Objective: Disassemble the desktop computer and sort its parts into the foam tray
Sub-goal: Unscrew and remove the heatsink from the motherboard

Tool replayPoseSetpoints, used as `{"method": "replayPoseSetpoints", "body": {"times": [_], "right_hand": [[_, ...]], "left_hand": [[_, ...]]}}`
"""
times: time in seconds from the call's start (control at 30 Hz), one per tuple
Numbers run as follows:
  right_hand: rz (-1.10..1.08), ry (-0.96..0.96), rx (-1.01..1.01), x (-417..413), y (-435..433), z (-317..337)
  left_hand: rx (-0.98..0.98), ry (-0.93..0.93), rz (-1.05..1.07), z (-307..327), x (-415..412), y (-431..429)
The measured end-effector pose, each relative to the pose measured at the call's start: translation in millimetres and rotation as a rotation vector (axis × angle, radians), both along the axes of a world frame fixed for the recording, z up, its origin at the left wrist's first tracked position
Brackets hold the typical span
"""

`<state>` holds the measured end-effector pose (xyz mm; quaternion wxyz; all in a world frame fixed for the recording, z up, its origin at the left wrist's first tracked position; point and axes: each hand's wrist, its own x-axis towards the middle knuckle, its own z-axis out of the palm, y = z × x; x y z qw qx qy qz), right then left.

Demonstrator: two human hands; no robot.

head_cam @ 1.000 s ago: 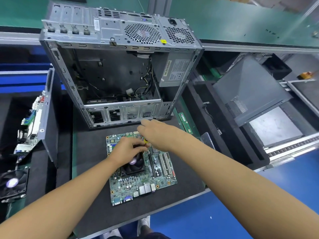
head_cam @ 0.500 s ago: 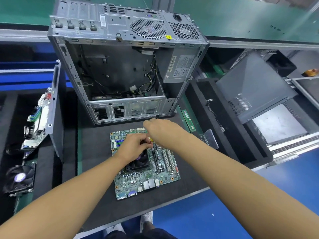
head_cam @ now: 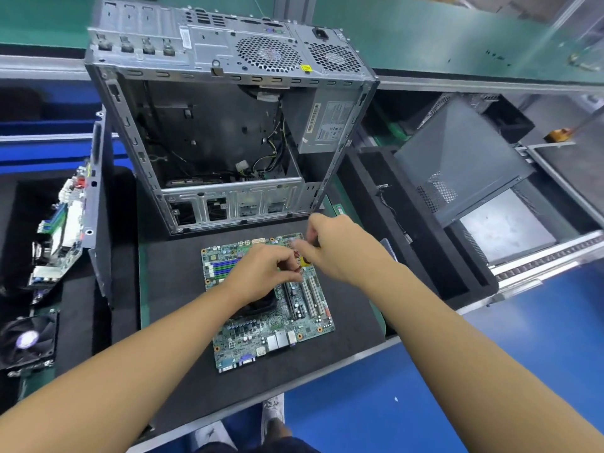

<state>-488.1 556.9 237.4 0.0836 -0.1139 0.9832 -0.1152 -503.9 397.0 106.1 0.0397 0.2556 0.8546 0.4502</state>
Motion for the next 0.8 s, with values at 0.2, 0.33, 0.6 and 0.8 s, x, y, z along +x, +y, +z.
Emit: {"method": "replayPoseSetpoints", "body": {"times": [0.2, 0.33, 0.6, 0.8], "right_hand": [[0.029, -0.115, 0.079, 9, -9, -10], [0.024, -0.142, 0.083, 12, -10, -19], [0.011, -0.181, 0.061, 9, -11, -29], [0.026, -0.168, 0.067, 8, -12, -30]], "left_hand": [[-0.085, -0.115, -0.127, -10, 6, -9], [-0.135, -0.148, -0.162, -16, 7, -15], [-0.134, -0.133, -0.141, -23, 8, -19], [-0.141, -0.106, -0.15, -24, 9, -19]]}}
